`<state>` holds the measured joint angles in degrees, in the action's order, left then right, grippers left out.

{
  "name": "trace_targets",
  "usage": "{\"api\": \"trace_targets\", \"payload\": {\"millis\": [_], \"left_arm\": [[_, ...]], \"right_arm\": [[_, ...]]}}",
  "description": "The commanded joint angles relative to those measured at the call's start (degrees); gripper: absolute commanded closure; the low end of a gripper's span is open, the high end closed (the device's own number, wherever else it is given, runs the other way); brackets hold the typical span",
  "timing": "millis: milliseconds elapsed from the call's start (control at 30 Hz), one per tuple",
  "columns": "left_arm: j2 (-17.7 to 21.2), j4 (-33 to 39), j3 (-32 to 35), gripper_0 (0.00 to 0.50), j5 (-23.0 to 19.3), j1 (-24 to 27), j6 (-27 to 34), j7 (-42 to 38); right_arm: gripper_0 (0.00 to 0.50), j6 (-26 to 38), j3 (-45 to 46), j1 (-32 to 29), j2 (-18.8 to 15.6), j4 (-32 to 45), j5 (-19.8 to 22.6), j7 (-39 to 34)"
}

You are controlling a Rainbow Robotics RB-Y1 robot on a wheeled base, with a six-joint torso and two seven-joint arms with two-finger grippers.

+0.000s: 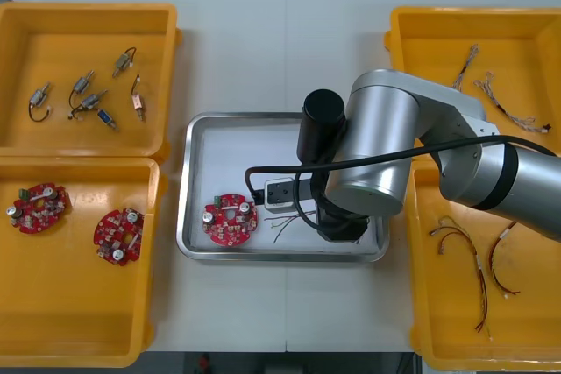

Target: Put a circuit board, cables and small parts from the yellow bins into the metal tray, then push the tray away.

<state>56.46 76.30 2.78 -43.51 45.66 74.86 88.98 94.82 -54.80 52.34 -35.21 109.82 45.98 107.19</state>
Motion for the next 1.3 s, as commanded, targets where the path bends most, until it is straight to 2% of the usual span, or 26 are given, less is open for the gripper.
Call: {"api": "trace_targets", "payload": {"millis": [33,133,200,233,267,300,333,400,467,600,767,1067,1200,1300], "left_arm": [[1.99,-0.89,2.31,0.000,-0.96,3.56,-0.77,6.47],[1.20,-1.69,2.58,0.000,-1.40,3.56,-0.86,11.39],[1.20,-3.18,2.67,0.000,-2.01,3.56,-1.03,15.70],[1.20,-3.62,2.75,0.000,-2.63,3.47,-1.39,16.75],[1.20,-4.85,2.75,0.000,-3.77,3.56,-2.35,18.68],[1.20,-6.26,2.75,0.000,-5.09,3.56,-3.67,20.62],[1.20,-6.96,2.75,0.000,-5.71,3.47,-4.29,21.59],[1.20,-9.68,2.49,0.000,-7.73,3.56,-6.66,25.10],[1.20,-11.79,1.17,0.000,-9.05,4.44,-8.59,27.56],[1.11,-17.51,-2.87,0.000,-12.83,7.78,-11.14,29.41],[1.20,-19.70,-7.00,0.000,-14.23,10.15,-11.14,30.02],[-0.82,-22.69,-12.10,0.000,-14.32,9.62,-10.97,30.64],[-0.82,-23.83,-15.35,0.000,-14.67,9.62,-10.26,30.55],[-0.82,-25.94,-15.70,0.000,-15.81,9.71,-10.35,30.46]], "right_arm": [[0.500,-1.31,-1.53,1.72,2.43,-2.06,-0.98,0.66],[0.500,-2.10,-2.15,1.72,3.22,-4.00,-1.07,0.92],[0.429,-2.54,-2.33,1.72,3.83,-5.14,-1.07,1.01],[0.412,-2.63,-2.33,1.72,3.92,-5.31,-1.07,1.01],[0.350,-2.63,-2.33,1.72,4.01,-5.40,-1.16,1.10],[0.265,-2.63,-2.33,1.72,4.01,-5.40,-1.25,1.18],[0.218,-2.63,-2.33,1.72,4.01,-5.40,-1.25,1.18],[0.081,-2.63,-2.33,1.72,4.01,-5.23,-1.16,1.18],[0.000,-2.63,-2.15,1.72,3.92,-4.96,-1.25,1.18],[0.000,-2.10,-0.66,1.72,3.22,-3.03,-1.07,1.18],[0.000,1.68,4.35,1.72,2.43,0.57,-0.28,1.27],[0.000,9.77,17.36,1.72,1.46,2.51,7.02,-1.10],[0.000,11.88,22.55,1.63,-0.39,2.51,10.71,-8.66],[0.000,12.49,24.83,1.36,-1.88,2.51,11.24,-14.55]]}}
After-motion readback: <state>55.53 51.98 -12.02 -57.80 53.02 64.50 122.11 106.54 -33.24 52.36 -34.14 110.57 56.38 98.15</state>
